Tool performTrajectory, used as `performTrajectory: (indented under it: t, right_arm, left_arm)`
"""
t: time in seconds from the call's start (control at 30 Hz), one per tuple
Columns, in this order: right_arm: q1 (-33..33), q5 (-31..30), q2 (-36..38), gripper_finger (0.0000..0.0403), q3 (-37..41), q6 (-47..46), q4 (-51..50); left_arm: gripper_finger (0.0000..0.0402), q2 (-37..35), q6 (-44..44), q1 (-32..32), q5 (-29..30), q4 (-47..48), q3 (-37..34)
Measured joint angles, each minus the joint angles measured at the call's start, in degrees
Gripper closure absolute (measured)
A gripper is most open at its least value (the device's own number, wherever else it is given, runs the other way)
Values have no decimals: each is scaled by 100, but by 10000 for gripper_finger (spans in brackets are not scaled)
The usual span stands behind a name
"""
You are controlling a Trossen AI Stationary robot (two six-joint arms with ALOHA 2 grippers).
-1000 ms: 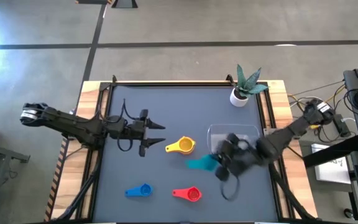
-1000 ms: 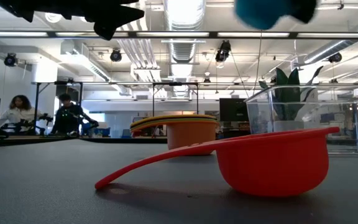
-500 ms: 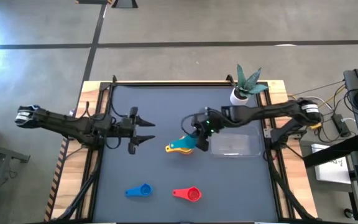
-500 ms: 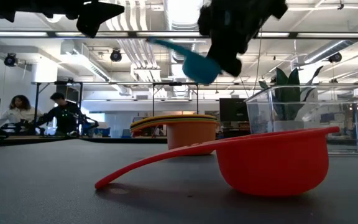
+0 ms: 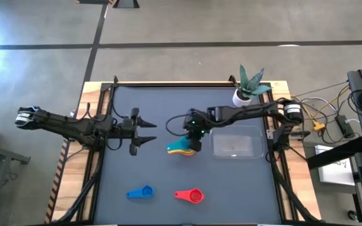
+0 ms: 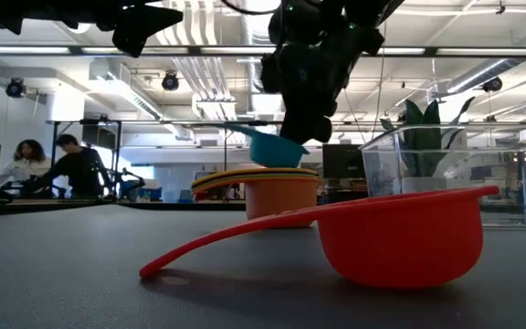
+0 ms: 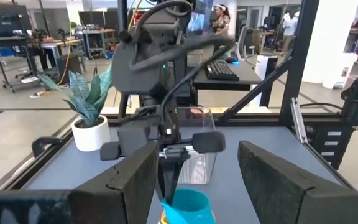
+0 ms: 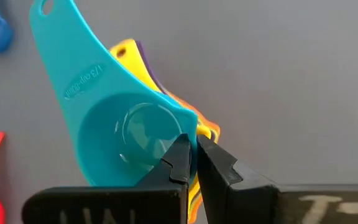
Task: Nest measuring cups in basket
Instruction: Stack the light blue measuring cup on top of the yellow measuring cup, then stack the red measuring cup on top of the light blue measuring cup
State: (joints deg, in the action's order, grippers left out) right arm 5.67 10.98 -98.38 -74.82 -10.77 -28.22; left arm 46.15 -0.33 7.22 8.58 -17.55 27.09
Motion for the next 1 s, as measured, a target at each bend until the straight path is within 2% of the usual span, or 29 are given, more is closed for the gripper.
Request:
performTrajectory:
  t: [0.33,0.73,0.87,1.0]
  right_arm:
    - [0,-50,-139,385,-91,-46,-192]
    - [-8,-50,58,287,-84,-274,-452]
    - [-333,-136,417,276,-84,-286,-551]
    - [-1095,-863,634,280,-84,-467,-469]
  left_arm:
    - [198,14,-1,0,0,1,0]
    - [198,42,-1,0,0,2,0]
    - [198,44,-1,0,0,27,0]
    - [198,44,-1,0,0,98,0]
